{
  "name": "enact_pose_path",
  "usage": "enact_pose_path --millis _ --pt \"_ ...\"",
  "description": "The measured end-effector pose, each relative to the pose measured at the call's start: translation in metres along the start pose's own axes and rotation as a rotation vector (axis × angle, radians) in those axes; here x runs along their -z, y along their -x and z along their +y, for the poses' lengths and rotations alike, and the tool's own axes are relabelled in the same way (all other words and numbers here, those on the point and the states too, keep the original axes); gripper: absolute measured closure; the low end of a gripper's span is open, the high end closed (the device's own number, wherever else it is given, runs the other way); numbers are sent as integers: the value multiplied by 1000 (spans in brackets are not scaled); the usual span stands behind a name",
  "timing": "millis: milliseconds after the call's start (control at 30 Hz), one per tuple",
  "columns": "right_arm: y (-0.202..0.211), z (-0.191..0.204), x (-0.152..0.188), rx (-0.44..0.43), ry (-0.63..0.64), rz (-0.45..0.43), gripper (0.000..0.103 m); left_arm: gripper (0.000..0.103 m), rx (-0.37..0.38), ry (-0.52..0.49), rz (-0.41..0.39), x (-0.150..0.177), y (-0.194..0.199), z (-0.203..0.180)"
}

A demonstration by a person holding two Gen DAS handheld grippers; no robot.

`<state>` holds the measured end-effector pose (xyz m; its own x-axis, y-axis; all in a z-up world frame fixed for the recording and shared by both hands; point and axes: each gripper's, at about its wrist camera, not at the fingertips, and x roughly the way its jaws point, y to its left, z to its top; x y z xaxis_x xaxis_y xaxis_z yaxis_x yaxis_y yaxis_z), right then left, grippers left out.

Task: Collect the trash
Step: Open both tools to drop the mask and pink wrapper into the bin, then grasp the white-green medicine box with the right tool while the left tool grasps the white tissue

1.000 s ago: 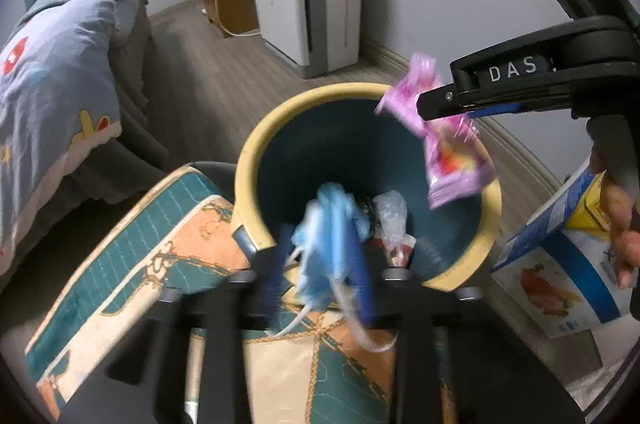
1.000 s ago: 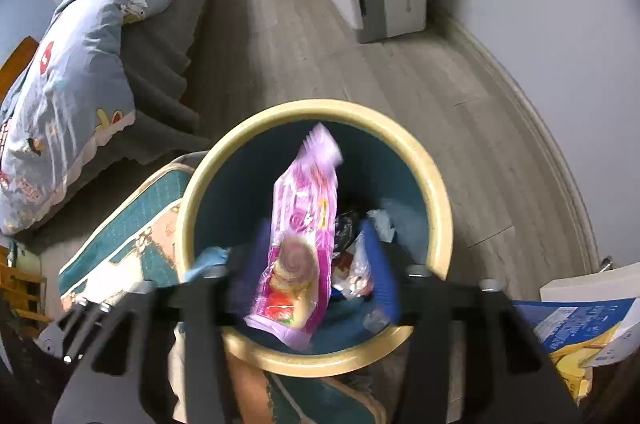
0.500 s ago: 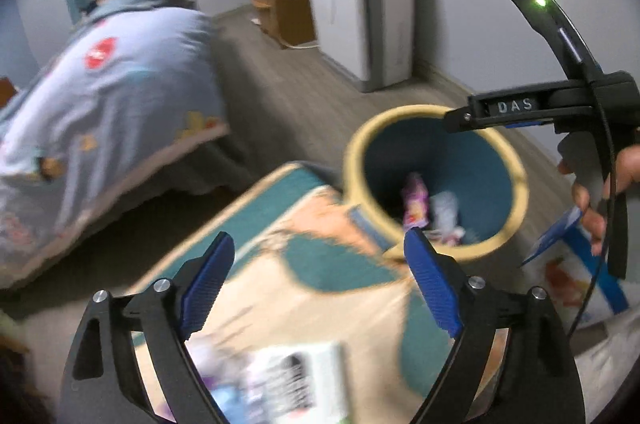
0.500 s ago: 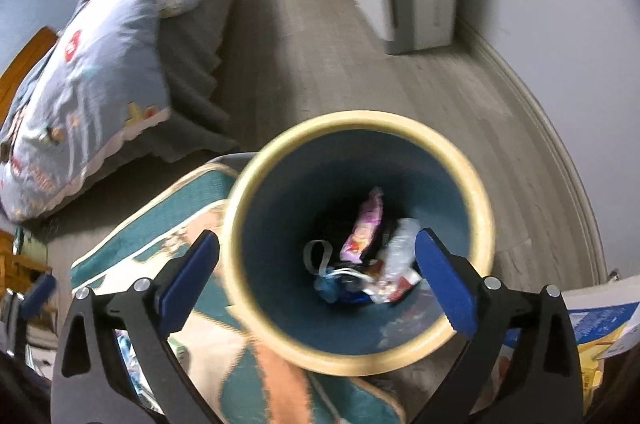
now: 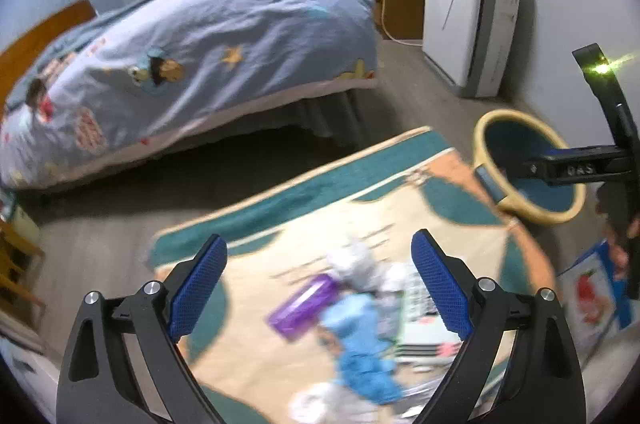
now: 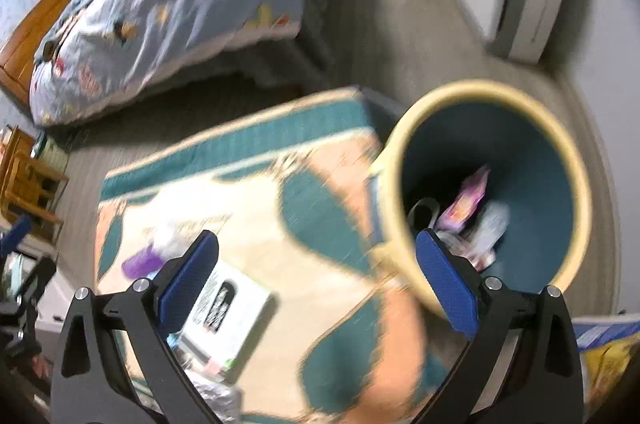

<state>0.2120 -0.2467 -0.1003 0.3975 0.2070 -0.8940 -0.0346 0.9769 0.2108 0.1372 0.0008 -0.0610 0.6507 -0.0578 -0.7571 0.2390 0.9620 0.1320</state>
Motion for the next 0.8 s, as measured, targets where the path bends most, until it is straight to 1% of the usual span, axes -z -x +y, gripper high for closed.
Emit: enact_pose_path --millis 133,300,400,500,633,800 --pt "-16 27 17 0 6 63 6 10 -4 37 34 9 -3 22" --pt "-39 49 38 4 -47 130 6 10 -3 54 34 15 -2 39" --pt "-53 58 46 23 -53 158 6 10 10 57 16 18 4 44" --pt "-67 65 51 44 -42 185 6 10 16 40 -4 18 8 46" --pt "-81 77 53 46 -33 209 6 10 21 26 -3 19 6 49" --pt "-98 91 55 78 -3 231 6 10 29 33 3 18 1 57"
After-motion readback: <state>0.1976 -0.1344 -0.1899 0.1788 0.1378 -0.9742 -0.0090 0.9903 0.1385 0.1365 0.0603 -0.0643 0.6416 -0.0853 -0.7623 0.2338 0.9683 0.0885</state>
